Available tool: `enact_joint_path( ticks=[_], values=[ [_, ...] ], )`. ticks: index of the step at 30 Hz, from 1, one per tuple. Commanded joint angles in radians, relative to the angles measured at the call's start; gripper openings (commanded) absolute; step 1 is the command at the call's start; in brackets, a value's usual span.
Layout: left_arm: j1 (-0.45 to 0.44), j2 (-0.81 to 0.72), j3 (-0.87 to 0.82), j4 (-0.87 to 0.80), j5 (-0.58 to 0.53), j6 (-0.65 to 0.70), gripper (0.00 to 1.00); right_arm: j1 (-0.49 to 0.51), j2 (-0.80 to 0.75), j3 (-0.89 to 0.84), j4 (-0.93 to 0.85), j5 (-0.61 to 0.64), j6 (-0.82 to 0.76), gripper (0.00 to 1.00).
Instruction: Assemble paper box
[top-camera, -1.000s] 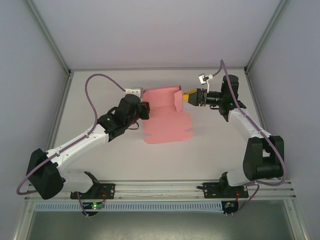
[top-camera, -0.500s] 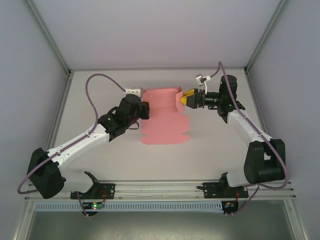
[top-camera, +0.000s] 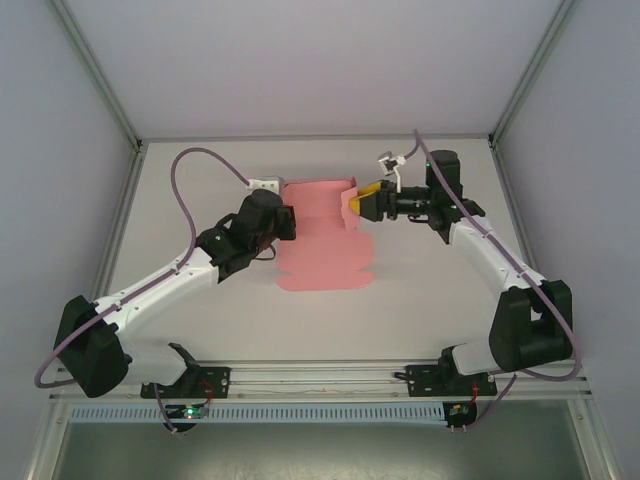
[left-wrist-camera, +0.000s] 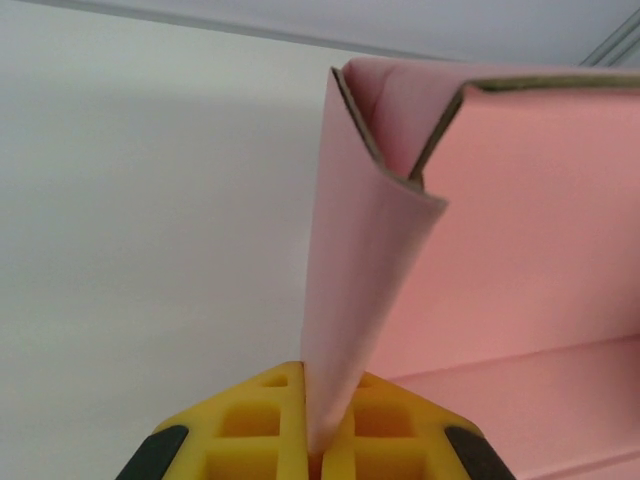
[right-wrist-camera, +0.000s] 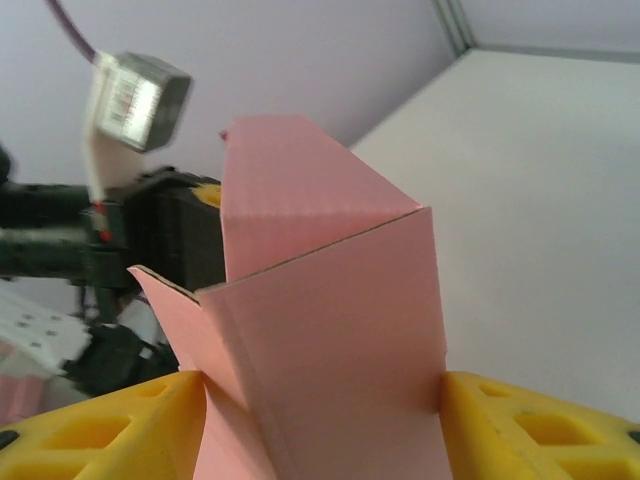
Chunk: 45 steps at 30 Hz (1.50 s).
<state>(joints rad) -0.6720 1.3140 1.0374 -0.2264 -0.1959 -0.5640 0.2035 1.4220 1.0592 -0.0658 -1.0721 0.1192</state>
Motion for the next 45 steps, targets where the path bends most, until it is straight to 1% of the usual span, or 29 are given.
enact_joint_path(
  ticks=[1, 2, 5, 7, 8, 9, 10, 12, 13, 14, 15, 17, 19, 21, 22, 23, 25, 26, 30, 33, 35, 37, 40, 41, 42, 44, 45],
  values=[
    [-0.006, 0.012, 0.063, 0.042, 0.030, -0.017, 0.00, 0.093, 0.018, 0.057, -0.211, 0.201, -0.158, 0.58],
    [-0.006, 0.017, 0.069, 0.041, 0.035, -0.017, 0.00, 0.106, 0.023, 0.061, -0.218, 0.235, -0.158, 0.55],
    [-0.005, 0.027, 0.079, 0.044, 0.046, -0.019, 0.00, 0.134, 0.046, 0.074, -0.222, 0.358, -0.142, 0.54],
    [-0.006, 0.034, 0.088, 0.045, 0.053, -0.022, 0.00, 0.166, 0.069, 0.091, -0.231, 0.498, -0.117, 0.53],
    [-0.007, 0.039, 0.093, 0.043, 0.057, -0.024, 0.00, 0.184, 0.085, 0.106, -0.252, 0.566, -0.123, 0.50],
    [-0.007, 0.043, 0.099, 0.041, 0.062, -0.025, 0.00, 0.206, 0.106, 0.126, -0.277, 0.654, -0.125, 0.50],
    [-0.007, 0.045, 0.102, 0.039, 0.065, -0.027, 0.00, 0.221, 0.126, 0.145, -0.302, 0.715, -0.128, 0.49],
    [-0.006, 0.048, 0.106, 0.038, 0.071, -0.027, 0.00, 0.232, 0.162, 0.182, -0.340, 0.757, -0.125, 0.40],
    [-0.006, 0.047, 0.106, 0.040, 0.071, -0.029, 0.00, 0.233, 0.170, 0.190, -0.340, 0.762, -0.116, 0.32],
    [-0.007, 0.046, 0.106, 0.040, 0.072, -0.029, 0.00, 0.233, 0.175, 0.192, -0.332, 0.759, -0.114, 0.29],
    [-0.007, 0.040, 0.105, 0.041, 0.072, -0.028, 0.00, 0.233, 0.173, 0.186, -0.316, 0.764, -0.110, 0.28],
    [-0.007, 0.042, 0.103, 0.042, 0.070, -0.030, 0.00, 0.232, 0.166, 0.173, -0.272, 0.798, -0.081, 0.22],
    [-0.008, 0.044, 0.105, 0.041, 0.071, -0.026, 0.00, 0.228, 0.156, 0.160, -0.229, 0.803, -0.065, 0.11],
    [-0.007, 0.049, 0.107, 0.039, 0.073, -0.022, 0.00, 0.228, 0.146, 0.153, -0.191, 0.817, -0.048, 0.04],
    [-0.007, 0.051, 0.108, 0.036, 0.074, -0.021, 0.00, 0.230, 0.139, 0.153, -0.184, 0.837, -0.044, 0.02],
    [-0.007, 0.054, 0.110, 0.032, 0.074, -0.023, 0.00, 0.235, 0.132, 0.156, -0.184, 0.884, -0.041, 0.00],
    [-0.007, 0.062, 0.117, 0.021, 0.080, -0.026, 0.00, 0.247, 0.124, 0.168, -0.196, 1.002, -0.046, 0.00],
    [-0.008, 0.066, 0.121, 0.017, 0.082, -0.028, 0.00, 0.259, 0.126, 0.179, -0.210, 1.094, -0.048, 0.00],
    [-0.012, 0.088, 0.148, -0.020, 0.095, -0.064, 0.00, 0.329, 0.178, 0.232, -0.295, 1.560, -0.063, 0.00],
    [-0.034, 0.106, 0.193, -0.074, 0.103, -0.101, 0.00, 0.331, 0.249, 0.288, -0.385, 1.815, -0.005, 0.00],
    [-0.050, 0.113, 0.212, -0.094, 0.109, -0.127, 0.00, 0.322, 0.286, 0.302, -0.410, 1.920, 0.020, 0.00],
    [-0.062, 0.114, 0.225, -0.099, 0.119, -0.146, 0.00, 0.310, 0.306, 0.315, -0.425, 1.964, 0.043, 0.00],
    [-0.079, 0.114, 0.243, -0.098, 0.134, -0.166, 0.00, 0.313, 0.349, 0.338, -0.413, 2.124, 0.008, 0.00],
    [-0.084, 0.114, 0.245, -0.088, 0.140, -0.163, 0.00, 0.310, 0.360, 0.351, -0.421, 2.115, 0.016, 0.00],
    [-0.089, 0.115, 0.246, -0.079, 0.142, -0.157, 0.00, 0.300, 0.359, 0.346, -0.405, 2.056, 0.027, 0.00],
    [-0.093, 0.120, 0.248, -0.062, 0.156, -0.154, 0.00, 0.273, 0.311, 0.272, -0.280, 1.833, 0.086, 0.00],
    [-0.093, 0.123, 0.248, -0.051, 0.166, -0.149, 0.00, 0.256, 0.268, 0.195, -0.151, 1.692, 0.115, 0.00]
  ],
)
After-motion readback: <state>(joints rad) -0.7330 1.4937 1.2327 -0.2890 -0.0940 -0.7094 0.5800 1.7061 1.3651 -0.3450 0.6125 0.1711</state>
